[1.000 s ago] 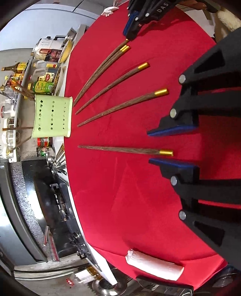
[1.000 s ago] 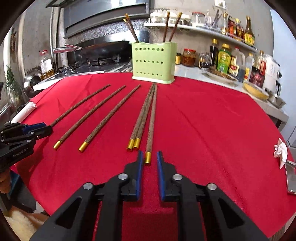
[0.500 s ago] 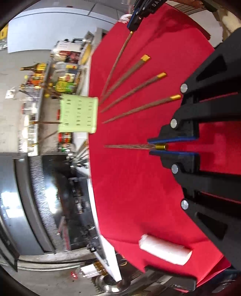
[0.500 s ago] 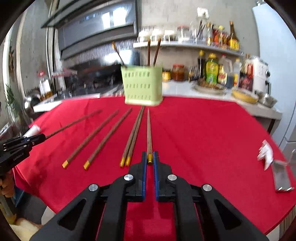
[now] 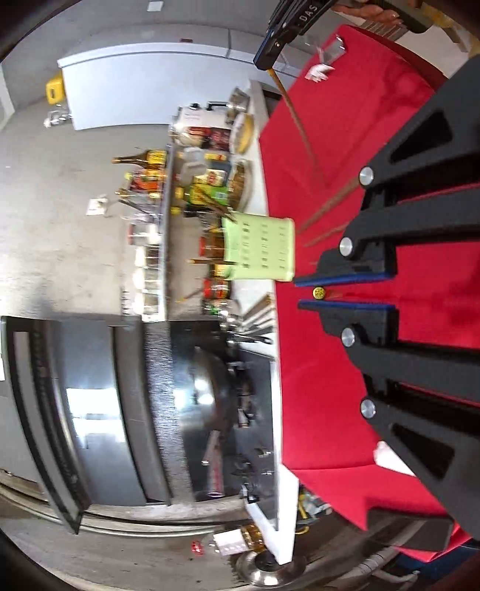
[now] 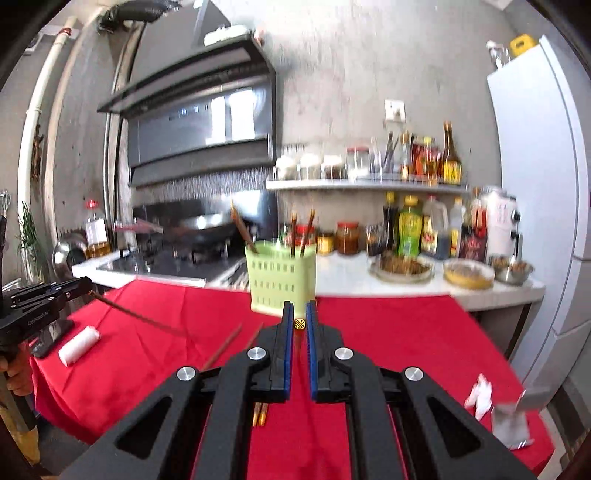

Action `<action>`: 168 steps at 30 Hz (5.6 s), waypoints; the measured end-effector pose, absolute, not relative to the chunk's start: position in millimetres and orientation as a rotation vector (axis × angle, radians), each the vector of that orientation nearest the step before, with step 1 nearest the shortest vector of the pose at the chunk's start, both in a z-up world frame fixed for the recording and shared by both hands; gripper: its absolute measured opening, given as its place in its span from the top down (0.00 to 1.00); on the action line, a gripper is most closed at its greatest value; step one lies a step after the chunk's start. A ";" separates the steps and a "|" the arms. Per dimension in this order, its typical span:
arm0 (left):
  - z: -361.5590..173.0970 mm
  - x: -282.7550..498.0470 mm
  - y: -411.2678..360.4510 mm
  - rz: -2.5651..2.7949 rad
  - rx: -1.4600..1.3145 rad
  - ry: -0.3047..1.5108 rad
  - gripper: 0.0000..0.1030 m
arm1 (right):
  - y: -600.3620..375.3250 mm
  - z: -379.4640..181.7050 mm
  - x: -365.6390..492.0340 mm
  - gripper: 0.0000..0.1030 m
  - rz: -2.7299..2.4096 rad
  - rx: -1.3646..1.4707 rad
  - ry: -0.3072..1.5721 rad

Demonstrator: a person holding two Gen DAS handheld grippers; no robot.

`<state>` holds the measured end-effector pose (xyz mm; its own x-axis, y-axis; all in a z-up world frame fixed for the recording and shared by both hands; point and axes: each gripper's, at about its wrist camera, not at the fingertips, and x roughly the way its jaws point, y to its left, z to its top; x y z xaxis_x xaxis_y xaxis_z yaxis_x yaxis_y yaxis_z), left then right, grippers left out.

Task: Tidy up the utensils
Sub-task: 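Close the left tool on a gold-tipped chopstick while the right tool grasps another, then raise the left tool's chopstick over the green holder while the right tool carries its own, then open the left tool to drop its chopstick in while the right tool releases its own, then lower both open tools toward the remaining chopsticks on the table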

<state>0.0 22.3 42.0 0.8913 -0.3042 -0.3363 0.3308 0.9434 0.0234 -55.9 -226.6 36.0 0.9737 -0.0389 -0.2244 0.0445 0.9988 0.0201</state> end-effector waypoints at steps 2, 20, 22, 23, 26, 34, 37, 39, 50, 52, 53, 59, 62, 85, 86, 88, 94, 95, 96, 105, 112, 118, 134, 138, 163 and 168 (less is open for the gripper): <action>54.1 -1.8 23.1 -0.334 0.076 0.313 0.93 | -226.3 45.3 -55.1 0.93 -0.040 0.016 0.203; 66.9 15.9 21.2 -0.310 0.082 0.268 0.93 | -228.4 58.9 -16.2 0.92 -0.045 -0.017 0.228; 58.5 22.6 20.3 -0.304 0.087 0.297 0.93 | -229.5 49.6 -6.3 0.93 -0.029 0.001 0.272; 52.2 25.9 18.8 -0.302 0.092 0.316 0.93 | -229.6 42.1 0.0 0.93 -0.024 0.008 0.301; 37.0 32.4 16.1 -0.311 0.103 0.367 0.93 | -227.2 19.5 12.5 0.93 -0.026 -0.003 0.366; -14.5 47.7 9.3 -0.325 0.123 0.538 0.94 | -220.3 -7.6 12.8 0.93 -0.029 -0.015 0.420; -15.4 46.2 11.3 -0.325 0.124 0.536 0.94 | -219.4 -10.2 11.0 0.94 -0.030 -0.015 0.421; -12.6 43.7 9.8 -0.329 0.127 0.527 0.94 | -220.2 -8.9 10.3 0.94 -0.021 -0.005 0.420; 14.8 58.3 -2.2 -0.385 0.132 0.505 0.94 | -228.5 5.7 24.0 0.94 -0.002 0.018 0.432; 23.6 69.8 -7.6 -0.383 0.147 0.486 0.94 | -232.9 13.9 33.5 0.94 -0.002 0.026 0.418; 27.7 75.2 -10.4 -0.388 0.151 0.477 0.94 | -235.3 19.0 38.5 0.94 -0.010 0.024 0.409; 70.2 128.0 -25.4 -0.442 0.096 0.422 0.94 | -257.4 66.2 80.0 0.94 -0.047 0.022 0.325; 88.2 146.4 -45.2 -0.487 0.097 0.386 0.94 | -260.7 87.2 97.0 0.94 -0.024 0.025 0.281; 74.2 277.4 -146.5 -0.493 0.163 0.474 0.91 | -271.0 90.4 234.6 0.84 0.023 0.035 0.361; 74.0 277.9 -146.5 -0.493 0.164 0.471 0.90 | -272.2 89.8 233.3 0.79 0.017 0.037 0.360; 76.4 276.8 -145.0 -0.490 0.162 0.462 0.81 | -272.5 91.4 229.6 0.74 0.011 0.029 0.357; 102.0 252.7 -133.6 -0.483 0.137 0.398 0.76 | -273.7 109.2 198.4 0.74 -0.017 0.010 0.315; 106.7 246.8 -131.0 -0.480 0.138 0.387 0.76 | -273.1 114.1 187.7 0.74 -0.025 0.003 0.302; 112.1 236.8 -126.6 -0.474 0.140 0.372 0.76 | -272.6 116.9 179.5 0.74 -0.031 -0.003 0.294; 96.4 160.4 -70.3 -0.340 0.133 0.403 0.76 | -264.9 93.2 84.8 0.74 -0.048 -0.016 0.313; 35.5 100.1 -27.0 -0.284 0.133 0.506 0.76 | -244.9 36.7 33.3 0.74 -0.022 -0.026 0.407; -13.9 67.0 -8.3 -0.272 0.109 0.598 0.76 | -224.6 -17.1 11.5 0.74 0.026 0.009 0.519; -70.2 53.7 -11.4 -0.326 0.064 0.743 0.76 | -198.8 -91.6 27.3 0.86 0.092 0.043 0.727; -71.8 54.8 -11.4 -0.339 0.063 0.743 0.76 | -202.2 -94.8 33.0 0.86 0.103 0.056 0.748; -90.8 53.6 -52.7 -0.436 0.132 0.816 0.76 | -207.9 -106.8 38.8 0.89 0.059 0.033 0.767; -95.0 49.6 -57.9 -0.418 0.167 0.819 0.76 | -209.4 -107.5 33.9 0.88 0.048 0.037 0.760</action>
